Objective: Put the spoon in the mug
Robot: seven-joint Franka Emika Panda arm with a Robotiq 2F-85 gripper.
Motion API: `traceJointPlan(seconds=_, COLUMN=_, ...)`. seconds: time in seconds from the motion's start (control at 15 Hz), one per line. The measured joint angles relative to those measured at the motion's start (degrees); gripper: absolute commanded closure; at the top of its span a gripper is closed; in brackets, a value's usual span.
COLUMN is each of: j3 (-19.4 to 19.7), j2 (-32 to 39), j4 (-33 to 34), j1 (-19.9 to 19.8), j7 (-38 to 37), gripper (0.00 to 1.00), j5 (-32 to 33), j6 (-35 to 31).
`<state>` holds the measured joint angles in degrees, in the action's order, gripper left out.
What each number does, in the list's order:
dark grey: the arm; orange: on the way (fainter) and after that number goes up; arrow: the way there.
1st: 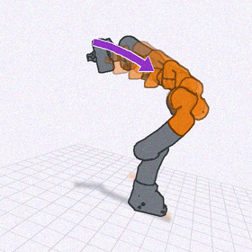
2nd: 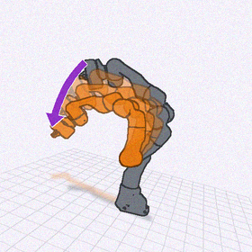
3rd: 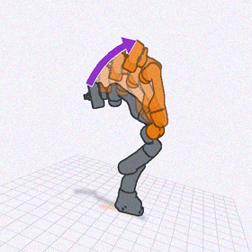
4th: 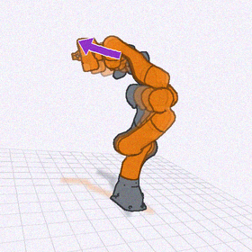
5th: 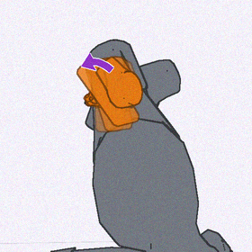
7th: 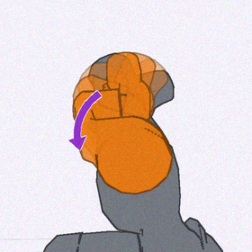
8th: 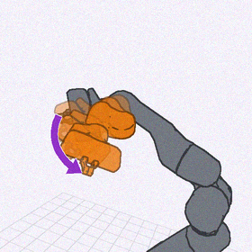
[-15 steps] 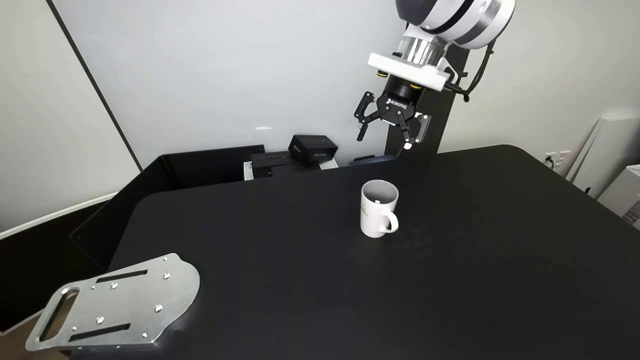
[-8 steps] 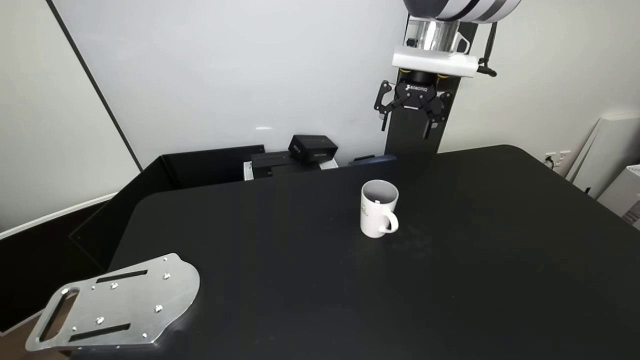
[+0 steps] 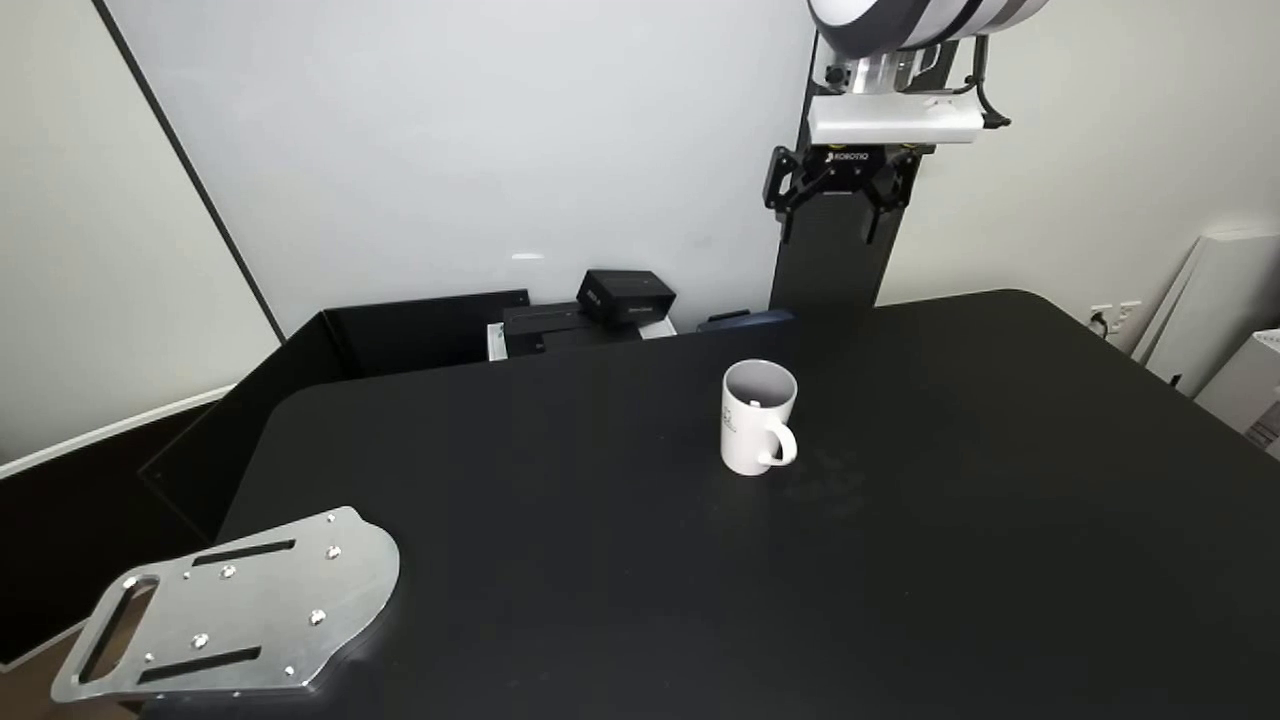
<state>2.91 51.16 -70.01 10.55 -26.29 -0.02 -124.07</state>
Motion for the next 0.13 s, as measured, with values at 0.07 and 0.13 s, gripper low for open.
traceJointPlan(seconds=0.07, j3=0.0, j2=-0.1, j4=-0.2, j1=0.0, j7=0.2, gripper=0.0, j5=0.0, j6=0.0)
traceJointPlan(seconds=0.13, j3=0.0, j2=-0.2, j4=-0.3, j1=0.0, j7=0.3, gripper=0.0, j5=0.0, j6=-0.1)
